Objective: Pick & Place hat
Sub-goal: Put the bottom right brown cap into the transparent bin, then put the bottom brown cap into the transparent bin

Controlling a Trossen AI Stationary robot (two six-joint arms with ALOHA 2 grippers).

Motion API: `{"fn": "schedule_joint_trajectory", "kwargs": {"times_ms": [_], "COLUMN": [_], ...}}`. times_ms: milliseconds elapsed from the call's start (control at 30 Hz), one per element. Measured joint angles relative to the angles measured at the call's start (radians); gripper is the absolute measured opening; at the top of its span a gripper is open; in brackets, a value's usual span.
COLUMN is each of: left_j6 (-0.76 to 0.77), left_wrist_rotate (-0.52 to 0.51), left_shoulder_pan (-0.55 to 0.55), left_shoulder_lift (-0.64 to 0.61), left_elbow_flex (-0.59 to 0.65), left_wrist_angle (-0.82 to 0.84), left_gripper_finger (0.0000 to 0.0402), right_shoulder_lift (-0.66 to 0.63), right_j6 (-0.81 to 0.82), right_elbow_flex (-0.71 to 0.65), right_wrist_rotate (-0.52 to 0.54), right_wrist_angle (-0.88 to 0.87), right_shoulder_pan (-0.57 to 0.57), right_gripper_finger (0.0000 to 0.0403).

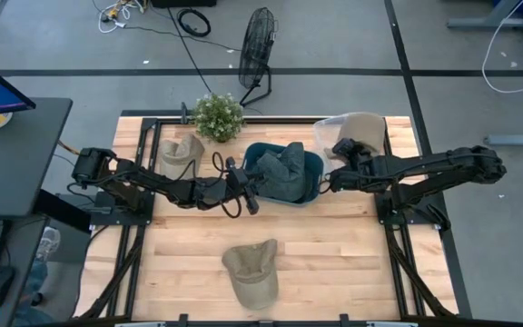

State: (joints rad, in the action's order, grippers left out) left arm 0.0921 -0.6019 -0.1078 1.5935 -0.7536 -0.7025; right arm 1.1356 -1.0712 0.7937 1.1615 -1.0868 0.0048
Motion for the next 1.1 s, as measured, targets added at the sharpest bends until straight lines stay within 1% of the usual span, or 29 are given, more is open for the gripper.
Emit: {"fn": "schedule_joint_trajectory", "kwargs": {"times_ms": [233,333,433,500,633,833,900,967,1033,1100], "left_j6": [0.0,0.0,-0.001,-0.001,-0.002,-0.002,-0.002,-0.019,-0.043,-0.054], "left_wrist_rotate": [0.0,0.0,0.0,0.0,0.0,0.0,0.0,0.0,0.0,0.0], "left_shoulder_pan": [0.0,0.0,0.0,0.0,0.0,0.0,0.0,0.0,0.0,0.0], "left_shoulder_lift": [0.0,0.0,0.0,0.0,0.0,0.0,0.0,0.0,0.0,0.0], "left_elbow_flex": [0.0,0.0,0.0,0.0,0.0,0.0,0.0,0.0,0.0,0.0], "left_wrist_angle": [0.0,0.0,0.0,0.0,0.0,0.001,0.001,0.001,0.001,0.001], "left_gripper_finger": [0.0119,0.0119,0.0119,0.0119,0.0119,0.0119,0.0119,0.0119,0.0119,0.0119], "right_shoulder_lift": [0.003,0.003,0.005,0.004,0.004,0.004,0.004,0.004,0.003,0.003], "right_j6": [-0.019,-0.02,-0.006,0.046,0.206,0.356,0.44,0.535,0.603,0.663], "right_elbow_flex": [0.002,0.002,0.002,0.002,0.002,0.002,0.002,0.002,0.003,0.015], "right_wrist_rotate": [-0.114,-0.241,-0.42,-0.478,-0.483,-0.472,-0.425,-0.349,-0.277,-0.232], "right_wrist_angle": [0.007,0.005,0.012,0.025,0.101,0.172,0.171,0.166,0.133,0.093], "right_shoulder_pan": [0.0,0.0,-0.002,-0.005,-0.005,-0.005,-0.005,0.0,0.008,0.017], "right_gripper_finger": [0.0,0.0,0.0001,0.0007,0.0031,0.0082,0.0101,0.0119,0.0134,0.0146]}}
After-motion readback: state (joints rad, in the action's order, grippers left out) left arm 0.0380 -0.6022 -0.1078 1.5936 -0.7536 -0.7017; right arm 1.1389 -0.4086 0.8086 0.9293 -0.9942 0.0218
